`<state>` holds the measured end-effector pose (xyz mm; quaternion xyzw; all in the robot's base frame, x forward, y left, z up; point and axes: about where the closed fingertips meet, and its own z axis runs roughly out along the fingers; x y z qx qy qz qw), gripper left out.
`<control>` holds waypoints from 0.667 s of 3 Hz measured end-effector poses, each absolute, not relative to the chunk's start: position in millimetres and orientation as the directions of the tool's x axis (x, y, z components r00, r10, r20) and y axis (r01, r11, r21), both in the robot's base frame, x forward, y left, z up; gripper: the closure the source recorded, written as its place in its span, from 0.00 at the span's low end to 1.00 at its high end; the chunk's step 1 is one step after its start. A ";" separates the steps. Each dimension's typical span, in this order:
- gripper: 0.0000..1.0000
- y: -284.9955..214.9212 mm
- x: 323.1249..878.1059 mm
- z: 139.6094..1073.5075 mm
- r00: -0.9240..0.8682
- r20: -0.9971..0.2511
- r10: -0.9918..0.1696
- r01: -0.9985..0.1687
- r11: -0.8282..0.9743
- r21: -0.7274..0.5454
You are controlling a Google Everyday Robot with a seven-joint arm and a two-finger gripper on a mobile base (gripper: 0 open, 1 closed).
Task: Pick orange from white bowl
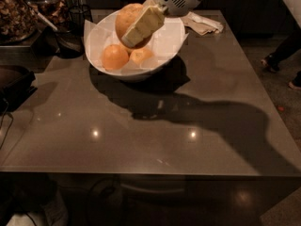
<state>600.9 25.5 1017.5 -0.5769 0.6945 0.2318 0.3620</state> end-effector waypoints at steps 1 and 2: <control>1.00 29.0 587.5 1022.4 -0.077 -0.786 -0.614 -0.969 0.230 -0.085; 1.00 32.7 551.2 1034.6 -0.085 -0.818 -0.569 -0.961 0.264 -0.084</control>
Offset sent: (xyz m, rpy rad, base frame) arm -0.1041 0.0082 0.0006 0.1237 0.0193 -0.0932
